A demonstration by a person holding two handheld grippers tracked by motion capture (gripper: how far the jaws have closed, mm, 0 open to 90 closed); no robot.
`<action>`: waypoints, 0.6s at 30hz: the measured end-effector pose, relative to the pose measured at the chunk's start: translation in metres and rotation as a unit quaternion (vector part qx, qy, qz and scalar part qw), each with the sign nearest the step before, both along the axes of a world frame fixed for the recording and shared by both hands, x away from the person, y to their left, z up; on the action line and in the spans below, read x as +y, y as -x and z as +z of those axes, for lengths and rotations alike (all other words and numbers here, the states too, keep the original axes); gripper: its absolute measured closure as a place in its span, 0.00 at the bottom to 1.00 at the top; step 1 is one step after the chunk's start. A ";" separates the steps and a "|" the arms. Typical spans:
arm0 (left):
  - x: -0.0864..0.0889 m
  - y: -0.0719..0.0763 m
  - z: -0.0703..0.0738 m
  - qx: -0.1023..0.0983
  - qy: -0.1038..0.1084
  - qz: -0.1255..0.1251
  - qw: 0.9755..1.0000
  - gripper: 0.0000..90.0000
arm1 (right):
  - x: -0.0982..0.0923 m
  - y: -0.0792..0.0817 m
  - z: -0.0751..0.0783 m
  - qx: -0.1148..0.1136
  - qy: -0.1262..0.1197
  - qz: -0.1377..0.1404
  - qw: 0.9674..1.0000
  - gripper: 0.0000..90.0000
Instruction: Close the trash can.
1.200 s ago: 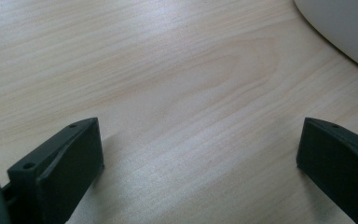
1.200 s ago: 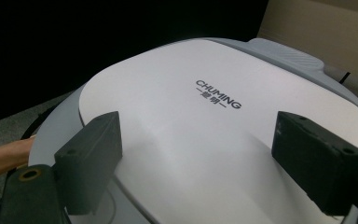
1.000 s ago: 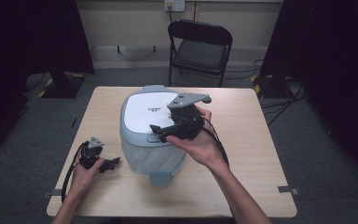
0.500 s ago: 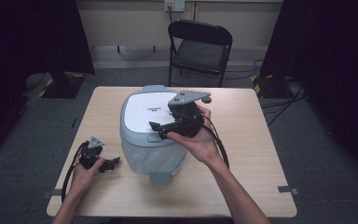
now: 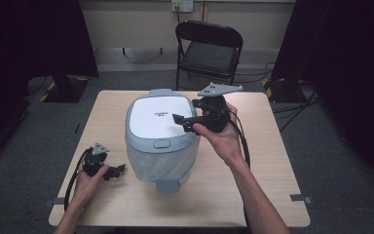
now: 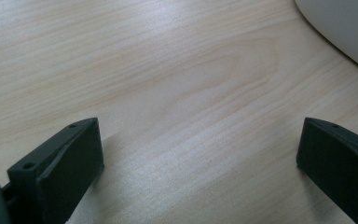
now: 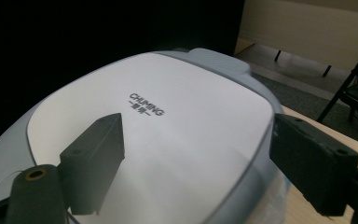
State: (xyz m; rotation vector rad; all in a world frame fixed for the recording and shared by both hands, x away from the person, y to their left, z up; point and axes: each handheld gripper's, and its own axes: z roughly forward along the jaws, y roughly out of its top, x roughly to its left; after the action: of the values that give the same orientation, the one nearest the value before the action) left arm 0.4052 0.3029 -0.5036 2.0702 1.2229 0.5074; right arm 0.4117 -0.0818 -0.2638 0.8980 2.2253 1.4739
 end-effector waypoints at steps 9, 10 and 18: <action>0.000 0.000 0.000 -0.001 -0.001 0.000 1.000 0.00 | -0.044 -0.003 -0.002 -0.003 -0.003 -0.062 0.998 0.19; 0.000 0.000 0.000 -0.001 -0.001 0.000 1.000 0.00 | -0.049 -0.003 -0.002 -0.004 -0.003 -0.072 0.997 0.19; 0.000 0.000 0.000 0.000 -0.001 0.001 1.000 0.00 | -0.087 -0.003 -0.019 0.008 0.003 -0.120 0.993 0.19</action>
State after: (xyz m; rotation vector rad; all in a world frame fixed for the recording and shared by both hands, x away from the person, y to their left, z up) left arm 0.4049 0.3029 -0.5035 2.0709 1.2255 0.5107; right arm 0.4143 -0.1685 -0.2828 1.1345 2.0467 1.3516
